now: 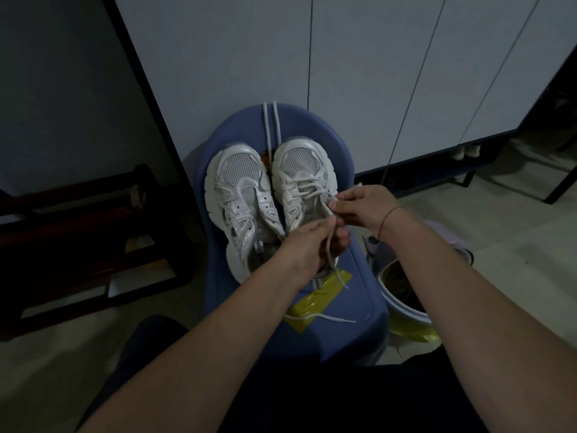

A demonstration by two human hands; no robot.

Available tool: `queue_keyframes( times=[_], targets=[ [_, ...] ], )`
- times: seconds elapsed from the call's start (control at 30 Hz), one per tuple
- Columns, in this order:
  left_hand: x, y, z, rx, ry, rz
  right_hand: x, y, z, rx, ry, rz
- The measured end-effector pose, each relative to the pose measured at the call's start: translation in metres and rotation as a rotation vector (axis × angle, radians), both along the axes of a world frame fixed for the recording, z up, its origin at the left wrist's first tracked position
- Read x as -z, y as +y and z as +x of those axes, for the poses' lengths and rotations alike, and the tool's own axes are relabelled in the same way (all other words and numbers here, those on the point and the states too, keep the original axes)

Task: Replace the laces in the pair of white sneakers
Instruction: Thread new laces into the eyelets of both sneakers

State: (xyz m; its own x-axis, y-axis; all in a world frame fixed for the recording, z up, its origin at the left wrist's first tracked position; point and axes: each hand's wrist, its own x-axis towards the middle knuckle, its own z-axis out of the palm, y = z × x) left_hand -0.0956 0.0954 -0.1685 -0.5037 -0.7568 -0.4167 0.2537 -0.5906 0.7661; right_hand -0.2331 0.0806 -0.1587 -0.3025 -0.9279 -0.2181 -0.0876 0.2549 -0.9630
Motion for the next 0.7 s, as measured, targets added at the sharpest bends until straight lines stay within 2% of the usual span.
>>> queue_keyframes(
  times=[0.07, 0.13, 0.2, 0.27, 0.33, 0.47, 0.6, 0.7],
  targets=[
    [0.000, 0.005, 0.006, 0.225, -0.150, -0.131, -0.001, 0.001, 0.000, 0.011, -0.013, 0.005],
    [0.002, 0.013, 0.013, 0.538, -0.273, -0.220, -0.002, 0.001, 0.000, 0.011, -0.031, 0.007],
    [0.005, 0.019, 0.019, 0.792, -0.301, -0.219, -0.003, 0.001, 0.001, 0.010, -0.047, 0.012],
    [0.006, 0.019, 0.024, 0.894, -0.294, -0.184, -0.002, 0.000, 0.001, 0.013, -0.060, 0.016],
    [0.007, 0.017, 0.027, 0.813, -0.265, -0.117, -0.002, 0.000, 0.001, 0.009, -0.069, 0.016],
    [0.006, 0.011, 0.019, 0.399, -0.090, 0.024, 0.001, -0.001, 0.001, 0.011, -0.054, 0.010],
    [0.001, 0.003, 0.007, 0.032, 0.069, 0.188, 0.006, -0.003, -0.001, 0.019, 0.049, 0.001],
    [-0.002, 0.001, 0.000, -0.117, 0.089, 0.196, 0.005, -0.003, -0.002, 0.018, 0.002, 0.013]
  ],
)
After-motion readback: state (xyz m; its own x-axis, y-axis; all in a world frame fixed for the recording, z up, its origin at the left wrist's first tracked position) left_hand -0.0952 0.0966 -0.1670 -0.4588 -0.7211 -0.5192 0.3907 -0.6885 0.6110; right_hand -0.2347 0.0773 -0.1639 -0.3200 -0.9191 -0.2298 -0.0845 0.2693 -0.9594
